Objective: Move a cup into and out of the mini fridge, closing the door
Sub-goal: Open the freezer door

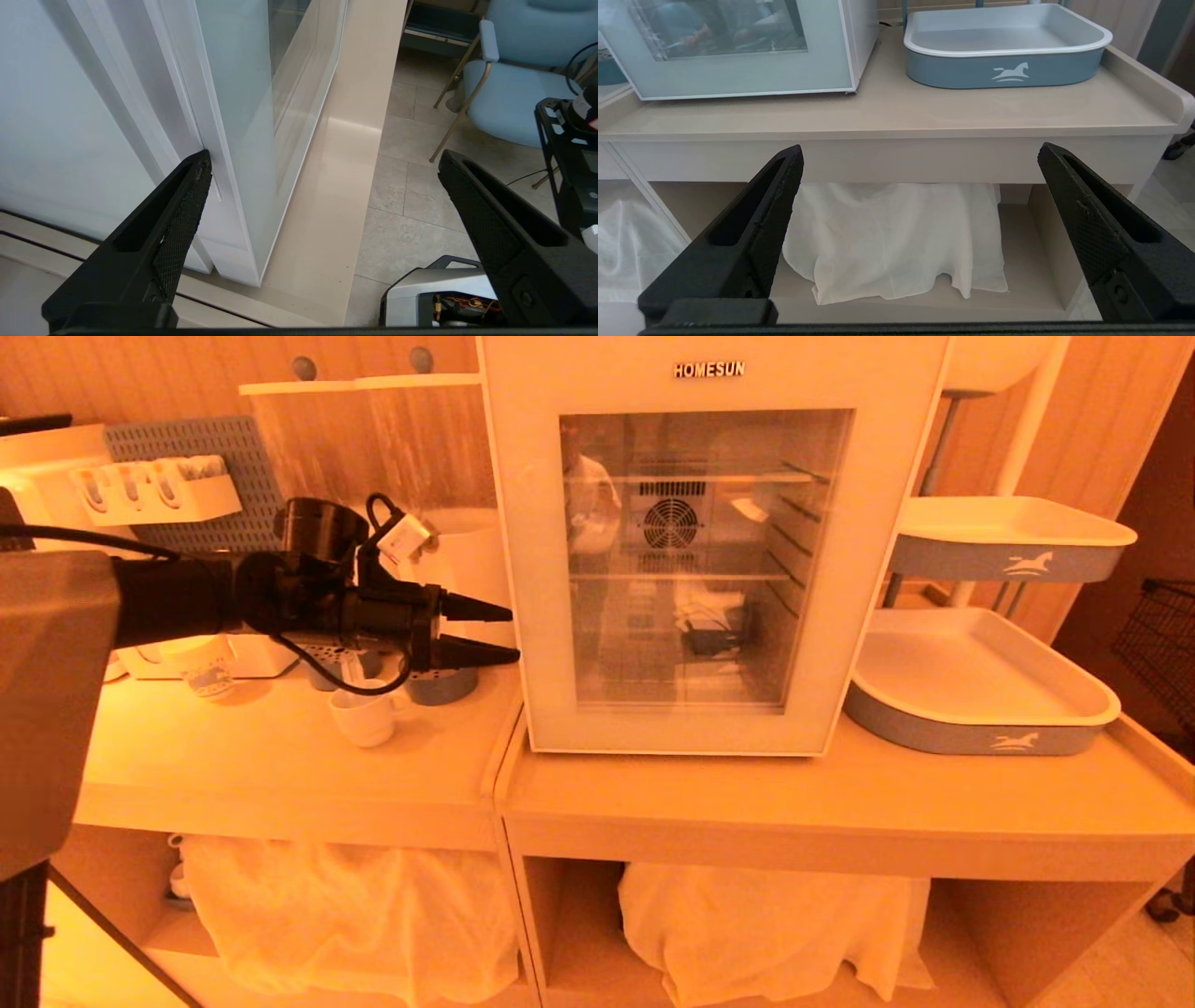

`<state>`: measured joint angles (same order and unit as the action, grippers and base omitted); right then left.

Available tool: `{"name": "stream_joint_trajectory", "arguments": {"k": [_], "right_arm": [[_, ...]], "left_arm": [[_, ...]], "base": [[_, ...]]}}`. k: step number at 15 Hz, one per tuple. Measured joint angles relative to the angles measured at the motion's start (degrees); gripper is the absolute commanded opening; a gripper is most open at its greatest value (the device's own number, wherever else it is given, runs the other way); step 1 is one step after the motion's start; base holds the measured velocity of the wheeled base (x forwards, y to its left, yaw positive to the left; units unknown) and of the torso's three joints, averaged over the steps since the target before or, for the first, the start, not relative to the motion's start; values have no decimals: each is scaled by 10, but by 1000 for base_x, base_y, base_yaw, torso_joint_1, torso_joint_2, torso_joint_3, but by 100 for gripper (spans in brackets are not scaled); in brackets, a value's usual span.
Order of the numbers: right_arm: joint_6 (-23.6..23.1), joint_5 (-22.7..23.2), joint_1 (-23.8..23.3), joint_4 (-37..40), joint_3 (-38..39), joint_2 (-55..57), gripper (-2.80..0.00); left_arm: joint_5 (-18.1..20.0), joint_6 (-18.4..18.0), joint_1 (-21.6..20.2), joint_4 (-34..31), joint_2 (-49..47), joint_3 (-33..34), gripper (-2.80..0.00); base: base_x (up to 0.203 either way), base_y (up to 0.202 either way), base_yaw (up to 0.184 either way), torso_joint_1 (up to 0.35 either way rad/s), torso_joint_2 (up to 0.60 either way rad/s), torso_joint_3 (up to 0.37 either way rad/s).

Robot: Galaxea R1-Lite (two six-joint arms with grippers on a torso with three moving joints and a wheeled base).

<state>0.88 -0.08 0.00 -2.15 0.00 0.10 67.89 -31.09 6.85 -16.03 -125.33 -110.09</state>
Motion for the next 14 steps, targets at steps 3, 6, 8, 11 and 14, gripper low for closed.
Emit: {"name": "stream_joint_trajectory", "arguments": {"k": [3,6,8,11,14], "right_arm": [[0,0,0,0,0,0,0],[0,0,0,0,0,0,0],[0,0,0,0,0,0,0],[0,1,0,0,0,0,0],[0,1,0,0,0,0,0]], "left_arm": [[-3,3,-1,13,0,-1,0],[-12,8,0,31,0,-1,0],[-12,8,-2,34,0,-2,0],[-8,15,-2,33,-1,-1,0],[8,45,-1,29,3,2,0]], "base": [[0,0,0,0,0,0],[0,0,0,0,0,0],[0,0,0,0,0,0],[0,0,0,0,0,0],[0,0,0,0,0,0]]}}
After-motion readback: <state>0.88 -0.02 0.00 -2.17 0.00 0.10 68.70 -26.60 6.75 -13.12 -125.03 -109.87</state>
